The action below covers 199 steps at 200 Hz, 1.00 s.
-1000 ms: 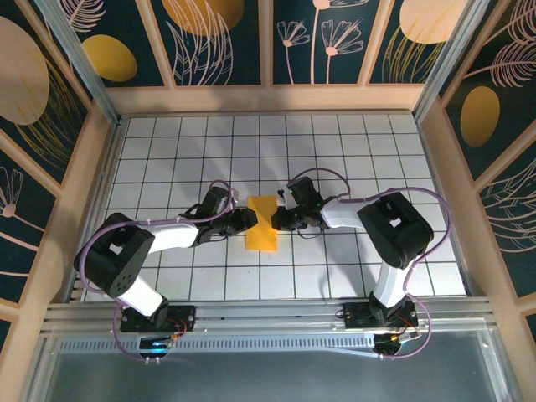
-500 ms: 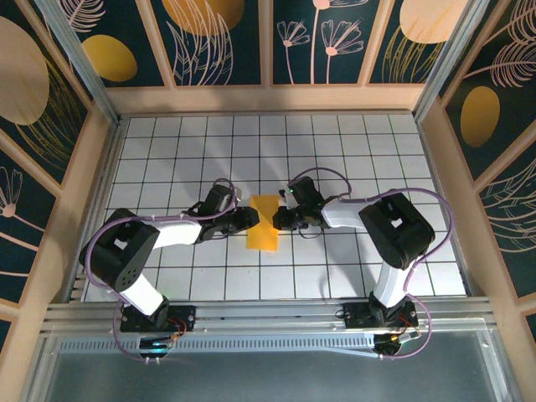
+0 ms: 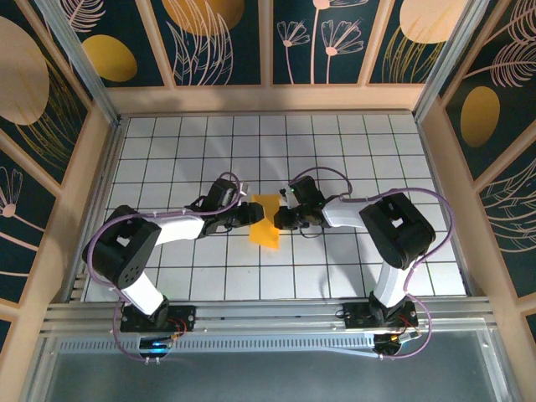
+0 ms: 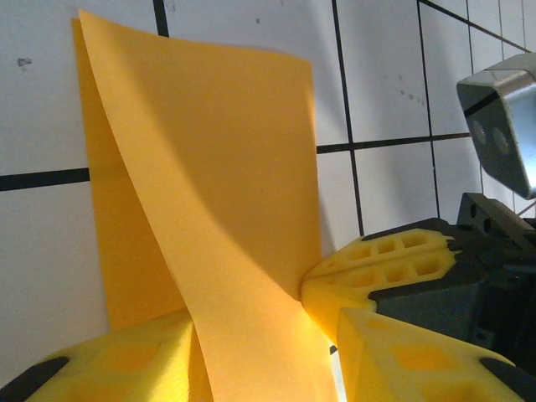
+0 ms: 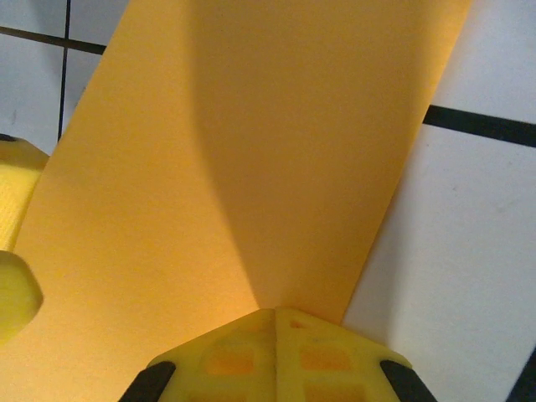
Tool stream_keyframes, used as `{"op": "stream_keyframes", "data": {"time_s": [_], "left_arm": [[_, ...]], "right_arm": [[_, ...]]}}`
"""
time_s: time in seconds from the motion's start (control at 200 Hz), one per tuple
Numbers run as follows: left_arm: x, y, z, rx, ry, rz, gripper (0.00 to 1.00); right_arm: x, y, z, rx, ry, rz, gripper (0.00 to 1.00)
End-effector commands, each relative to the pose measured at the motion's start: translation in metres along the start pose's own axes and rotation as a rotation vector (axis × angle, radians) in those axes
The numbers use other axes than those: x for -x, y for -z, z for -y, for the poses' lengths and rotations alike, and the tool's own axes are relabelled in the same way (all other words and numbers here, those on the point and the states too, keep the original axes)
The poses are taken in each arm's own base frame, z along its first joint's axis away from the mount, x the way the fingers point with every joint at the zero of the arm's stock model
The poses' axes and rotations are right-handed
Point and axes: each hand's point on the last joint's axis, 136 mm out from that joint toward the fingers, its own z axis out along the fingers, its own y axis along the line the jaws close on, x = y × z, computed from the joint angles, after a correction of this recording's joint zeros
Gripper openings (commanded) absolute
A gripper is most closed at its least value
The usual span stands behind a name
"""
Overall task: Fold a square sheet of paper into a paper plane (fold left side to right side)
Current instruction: Third fold the triangle at the center of the table.
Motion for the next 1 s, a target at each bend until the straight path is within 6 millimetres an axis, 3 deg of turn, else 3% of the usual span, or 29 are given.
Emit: {"op": "stream_keyframes", "data": {"time_s": [0.0,0.21,0.51,0.796,0.991], "left_arm": [[0.001,-0.002,-0.001,-0.001,-0.018,-0.024,0.43],[-0.008,-0.003,-0.01,0.021,0.036,-0.032,0.34],[-0.013,0.003,-0.012,0.008,0.122,-0.021,0.08],[-0.017,0.007,-0.01,-0.031,0.236,-0.004,0.0],[-0.017,0.009,-0.006,-0.07,0.293,0.002,0.0]], "right_arm": [[-0.017,0.004,0.031,-0.112,-0.029,-0.044,0.0],[-0.014,0.006,0.029,-0.108,-0.023,-0.031,0.0],[0.002,0.014,0.018,-0.088,0.018,0.036,0.0],[0.023,0.046,0.007,-0.122,0.137,0.178,0.25],[0.008,0.08,-0.013,-0.189,0.317,0.292,0.47]]}}
